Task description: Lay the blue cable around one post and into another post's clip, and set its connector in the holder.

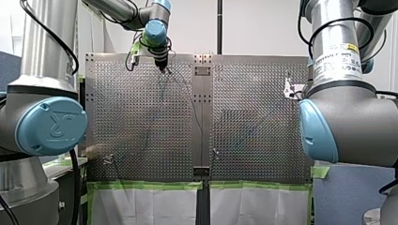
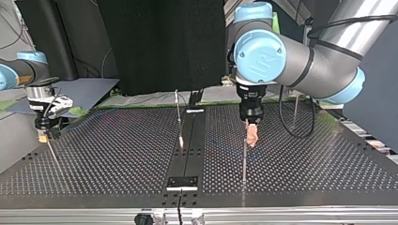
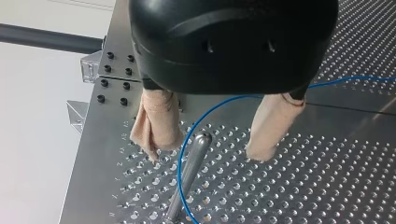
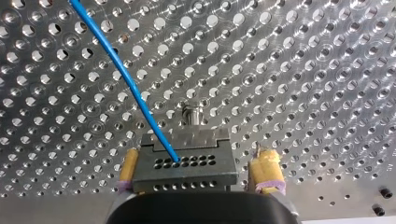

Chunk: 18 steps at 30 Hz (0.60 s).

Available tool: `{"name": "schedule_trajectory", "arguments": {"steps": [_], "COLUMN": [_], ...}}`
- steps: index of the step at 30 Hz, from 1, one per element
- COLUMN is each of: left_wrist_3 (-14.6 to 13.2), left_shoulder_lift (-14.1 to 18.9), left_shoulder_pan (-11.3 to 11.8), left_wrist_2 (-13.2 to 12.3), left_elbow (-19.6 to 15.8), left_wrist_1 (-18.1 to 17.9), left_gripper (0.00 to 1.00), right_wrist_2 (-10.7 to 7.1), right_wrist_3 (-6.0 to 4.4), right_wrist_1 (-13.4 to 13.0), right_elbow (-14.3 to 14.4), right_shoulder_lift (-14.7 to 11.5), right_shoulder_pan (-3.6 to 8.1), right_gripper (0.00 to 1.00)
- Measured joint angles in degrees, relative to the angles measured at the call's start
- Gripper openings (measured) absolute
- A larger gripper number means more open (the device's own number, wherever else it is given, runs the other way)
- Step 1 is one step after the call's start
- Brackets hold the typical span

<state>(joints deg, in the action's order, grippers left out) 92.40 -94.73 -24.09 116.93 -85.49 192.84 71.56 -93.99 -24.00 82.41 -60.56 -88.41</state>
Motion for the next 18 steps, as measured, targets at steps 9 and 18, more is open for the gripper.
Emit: {"name": "schedule_trajectory", "arguments": {"steps": [9,18], "left_wrist_3": [0.1,0.4], "left_shoulder_lift": [0.0,0.1], "left_shoulder_pan": [0.1,-0.2], "left_wrist_2": [0.0,-0.6], "left_elbow": [0.0,-2.7], "left_wrist_1": [0.0,-2.3], "left_gripper": [1.00,1.00], "right_wrist_2": [0.02,0.00], "right_wrist_3": [0.01,0.01], "right_wrist_1": [0.0,0.0], "right_elbow": [0.0,0.0], "right_shoulder_lift": [0.0,0.0], "right_shoulder_pan": [-0.03,-0.04], "right_gripper": [1.00,1.00]}}
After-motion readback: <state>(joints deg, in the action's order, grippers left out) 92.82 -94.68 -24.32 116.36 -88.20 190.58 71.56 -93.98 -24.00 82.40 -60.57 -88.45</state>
